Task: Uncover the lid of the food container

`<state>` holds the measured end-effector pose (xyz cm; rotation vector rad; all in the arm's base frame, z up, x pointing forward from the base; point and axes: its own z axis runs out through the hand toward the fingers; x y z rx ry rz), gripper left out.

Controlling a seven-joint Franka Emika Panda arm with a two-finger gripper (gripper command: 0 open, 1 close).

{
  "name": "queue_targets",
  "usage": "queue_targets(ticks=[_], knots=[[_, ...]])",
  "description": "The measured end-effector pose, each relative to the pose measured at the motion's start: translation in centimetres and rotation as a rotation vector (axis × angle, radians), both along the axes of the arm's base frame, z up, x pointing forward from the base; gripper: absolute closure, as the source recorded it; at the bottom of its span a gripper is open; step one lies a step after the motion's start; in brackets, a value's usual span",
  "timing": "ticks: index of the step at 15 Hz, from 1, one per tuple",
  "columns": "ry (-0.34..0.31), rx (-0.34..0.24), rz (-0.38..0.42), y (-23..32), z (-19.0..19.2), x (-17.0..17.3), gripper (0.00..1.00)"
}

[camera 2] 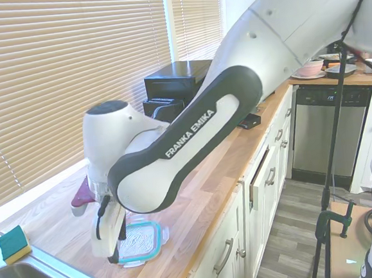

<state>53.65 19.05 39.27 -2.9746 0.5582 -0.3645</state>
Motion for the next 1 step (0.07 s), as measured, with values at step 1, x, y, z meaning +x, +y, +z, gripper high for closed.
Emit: queue_targets(ticks=[1], knots=[[-0.036, -0.023, -0.049, -0.04, 1.15, -0.11, 0.00]])
